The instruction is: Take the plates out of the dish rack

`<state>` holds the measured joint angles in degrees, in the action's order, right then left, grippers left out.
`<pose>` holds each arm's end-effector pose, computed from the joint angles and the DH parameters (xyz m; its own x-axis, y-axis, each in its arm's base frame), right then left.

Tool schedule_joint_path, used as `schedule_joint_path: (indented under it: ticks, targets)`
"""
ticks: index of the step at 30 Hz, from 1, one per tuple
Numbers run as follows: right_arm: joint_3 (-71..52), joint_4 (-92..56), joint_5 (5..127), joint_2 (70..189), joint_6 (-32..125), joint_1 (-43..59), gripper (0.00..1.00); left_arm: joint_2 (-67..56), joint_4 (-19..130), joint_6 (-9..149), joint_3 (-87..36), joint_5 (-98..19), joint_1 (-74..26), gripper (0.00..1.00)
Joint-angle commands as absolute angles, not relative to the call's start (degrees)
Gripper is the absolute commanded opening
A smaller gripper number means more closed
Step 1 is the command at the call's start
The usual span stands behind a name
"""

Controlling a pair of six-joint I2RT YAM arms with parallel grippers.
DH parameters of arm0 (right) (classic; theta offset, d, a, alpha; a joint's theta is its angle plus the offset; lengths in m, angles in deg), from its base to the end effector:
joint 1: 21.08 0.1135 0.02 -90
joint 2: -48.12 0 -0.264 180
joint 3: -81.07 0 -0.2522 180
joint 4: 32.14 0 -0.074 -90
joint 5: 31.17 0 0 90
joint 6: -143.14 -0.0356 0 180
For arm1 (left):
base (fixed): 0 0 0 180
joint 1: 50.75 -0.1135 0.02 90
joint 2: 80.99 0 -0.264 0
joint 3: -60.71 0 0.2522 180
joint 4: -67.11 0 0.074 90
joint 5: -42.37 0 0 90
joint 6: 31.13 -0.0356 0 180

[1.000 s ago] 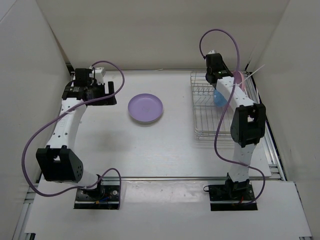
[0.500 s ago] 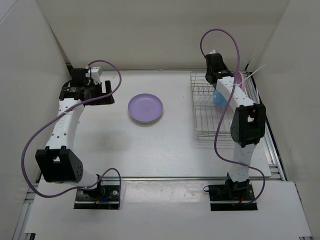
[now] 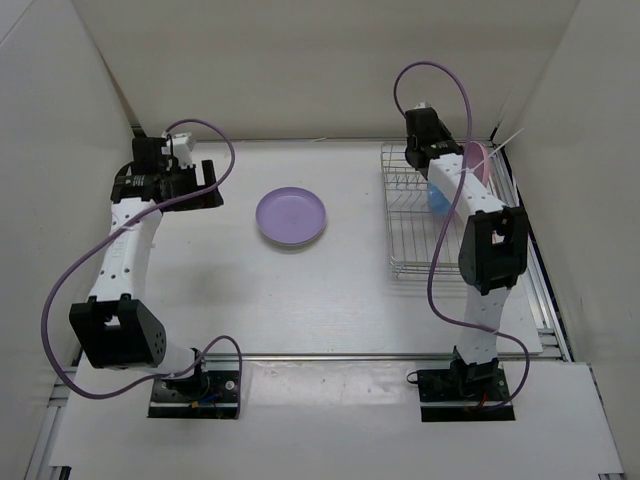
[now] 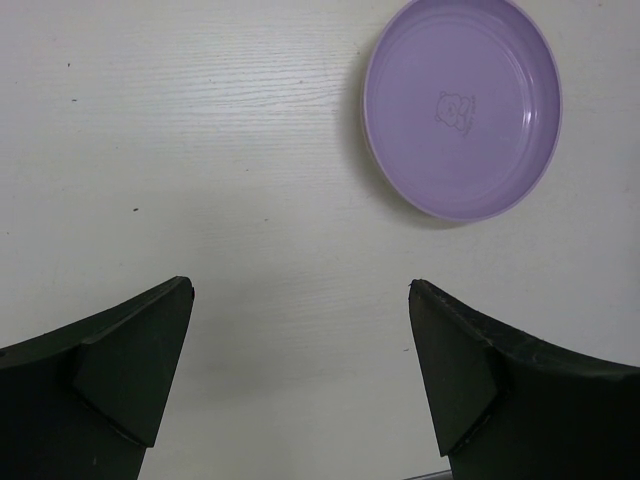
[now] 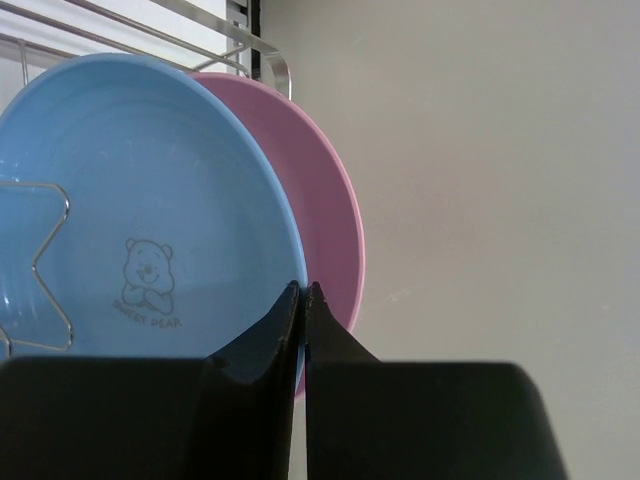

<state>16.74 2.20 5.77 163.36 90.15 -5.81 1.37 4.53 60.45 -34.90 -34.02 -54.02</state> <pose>0.4550 0.0947 0.3010 -0.7197 -0.5715 -0.3943 0.0606 0.5140 -0.8556 0.3012 0.0088 0.3506 -0.7596 -0.0702 -0.6465 0.0767 0.9775 -0.1964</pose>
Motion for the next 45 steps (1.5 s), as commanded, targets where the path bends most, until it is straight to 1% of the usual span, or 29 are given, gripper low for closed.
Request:
schedule_joint_path:
  ticks: [1,3,6,12,15,17,19,21,22,23,24,25,26,27,28,29,31,32,33,34,39,45]
  targets:
    - [20.9,-0.1,1.2,161.4,93.8,-4.7,0.0,-2.0,5.4,60.9,-34.0,-32.4,-54.4,1.0]
    - [21.4,-1.3,1.2,160.4,96.6,-3.3,0.0,-2.5,5.4,60.9,-34.0,-31.9,-54.4,1.0]
    - [17.2,-8.1,-0.9,157.6,103.7,-2.0,0.0,-2.5,5.4,60.9,-34.0,-31.4,-54.4,1.0]
    - [16.7,-16.0,-2.7,154.6,110.9,-2.0,0.0,-2.5,6.1,60.9,-34.0,-30.8,-54.4,1.0]
    - [14.7,-22.8,-3.4,152.8,116.2,-1.5,0.0,-3.0,6.7,60.4,-32.6,-30.8,-54.4,1.0]
    - [14.7,-24.9,-3.4,151.3,117.0,-1.5,0.0,-3.0,8.2,60.4,-30.9,-30.8,-54.4,1.0]
    - [16.6,-23.6,-3.4,149.0,115.0,-0.7,0.0,-3.0,8.8,60.4,-30.2,-29.3,-54.4,1.0]
    - [20.5,-14.4,-1.2,146.5,106.3,1.1,0.0,-3.0,10.7,59.8,-30.2,-25.1,-54.4,1.0]
    - [21.9,-10.3,0.3,145.6,102.6,1.8,0.0,-3.0,11.2,59.8,-30.2,-23.0,-54.4,1.0]
    - [23.4,-0.6,2.6,144.8,98.4,2.3,0.0,-2.3,12.0,59.8,-30.2,-18.1,-54.4,1.0]
    - [24.7,4.0,8.3,143.5,90.3,3.1,0.0,-1.7,12.6,59.2,-31.1,-15.7,-54.4,1.0]
    - [26.6,8.5,12.6,142.8,86.8,3.1,0.0,-0.9,12.6,58.5,-32.0,-10.9,-53.4,1.0]
    - [26.6,14.9,17.3,141.9,83.8,3.6,0.0,0.8,12.6,58.5,-34.4,-8.7,-51.6,1.0]
    - [25.7,16.8,22.2,139.7,78.9,3.6,0.0,1.6,12.6,58.5,-35.7,-6.7,-50.8,1.0]
    - [22.8,18.3,32.7,138.4,77.2,3.6,0.0,2.3,12.6,58.0,-36.8,-2.4,-49.4,1.0]
    - [20.8,19.1,37.2,137.0,76.0,3.6,0.0,2.9,13.5,58.5,-38.5,-1.1,-48.6,1.0]
    - [17.4,19.1,44.3,133.6,72.1,3.6,0.0,3.7,14.8,59.2,-40.1,-2.1,-46.3,1.0]
    - [15.0,19.1,50.7,132.3,71.1,3.6,0.0,5.0,15.5,59.2,-41.9,-5.1,-43.4,1.0]
    - [14.2,19.1,50.7,132.3,70.1,4.1,0.0,5.6,15.5,59.2,-43.0,-5.1,-41.9,1.0]
    - [13.7,19.1,55.3,131.6,69.3,4.1,0.0,6.2,15.5,59.2,-44.0,-6.8,-40.6,1.0]
    - [14.2,19.1,62.3,131.6,66.6,4.1,0.0,10.7,16.0,61.0,-50.8,-10.7,-33.5,1.0]
    - [17.8,20.4,65.9,132.7,65.4,4.1,0.0,16.1,17.0,62.7,-53.3,-14.9,-28.3,1.0]
